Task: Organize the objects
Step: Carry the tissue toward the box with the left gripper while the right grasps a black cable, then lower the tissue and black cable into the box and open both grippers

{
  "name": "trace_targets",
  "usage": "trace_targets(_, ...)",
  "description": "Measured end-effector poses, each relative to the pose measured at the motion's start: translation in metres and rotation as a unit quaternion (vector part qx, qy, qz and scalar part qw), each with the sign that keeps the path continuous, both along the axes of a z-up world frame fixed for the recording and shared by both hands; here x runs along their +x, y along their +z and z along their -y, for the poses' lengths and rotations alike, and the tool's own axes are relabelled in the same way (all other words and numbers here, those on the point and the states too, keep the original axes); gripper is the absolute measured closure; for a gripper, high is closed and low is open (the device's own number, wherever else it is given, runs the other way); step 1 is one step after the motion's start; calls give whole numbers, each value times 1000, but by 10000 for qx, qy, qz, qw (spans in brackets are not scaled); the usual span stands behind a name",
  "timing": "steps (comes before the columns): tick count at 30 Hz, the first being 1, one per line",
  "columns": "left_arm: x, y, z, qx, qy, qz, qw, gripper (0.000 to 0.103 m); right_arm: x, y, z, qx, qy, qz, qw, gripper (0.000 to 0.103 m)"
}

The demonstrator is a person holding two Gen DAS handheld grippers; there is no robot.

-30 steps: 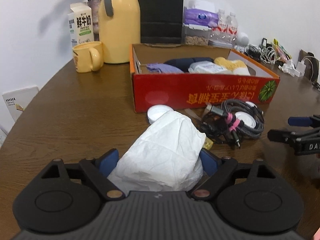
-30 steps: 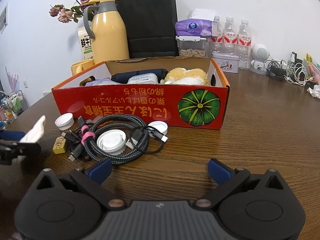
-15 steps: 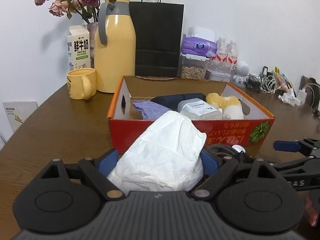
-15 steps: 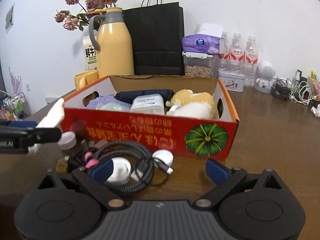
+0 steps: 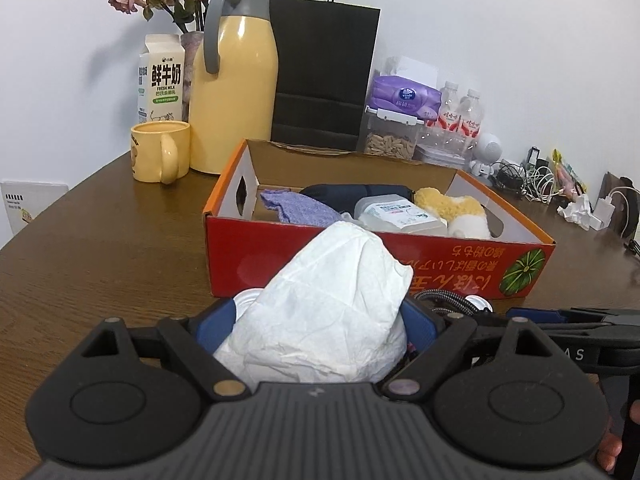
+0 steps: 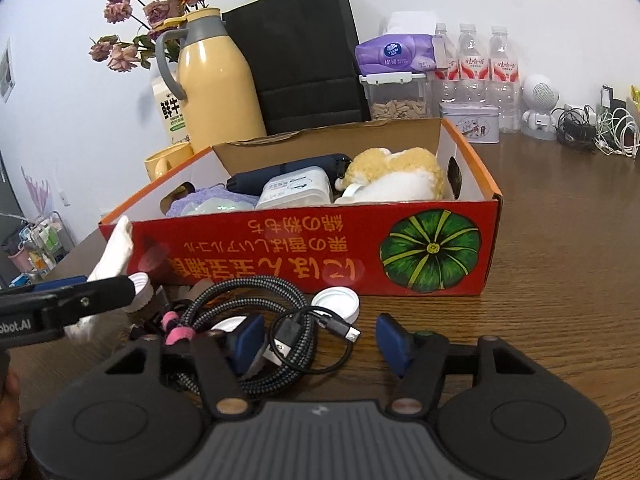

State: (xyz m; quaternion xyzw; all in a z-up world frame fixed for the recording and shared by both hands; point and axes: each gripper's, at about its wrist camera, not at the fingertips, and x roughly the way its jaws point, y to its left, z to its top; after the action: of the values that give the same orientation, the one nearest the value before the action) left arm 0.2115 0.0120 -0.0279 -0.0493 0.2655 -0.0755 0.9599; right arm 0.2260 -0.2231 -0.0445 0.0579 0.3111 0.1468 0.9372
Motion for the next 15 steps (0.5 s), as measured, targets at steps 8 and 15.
trace_targets(8,-1,-2,2,19,-30,-12,10000,15,-3,0,-1,61,84,54,9999,57)
trace_targets(15,-2,-2,2,28,-10,5,10000,15,-12,5,-2,-22,53,294,9996,59)
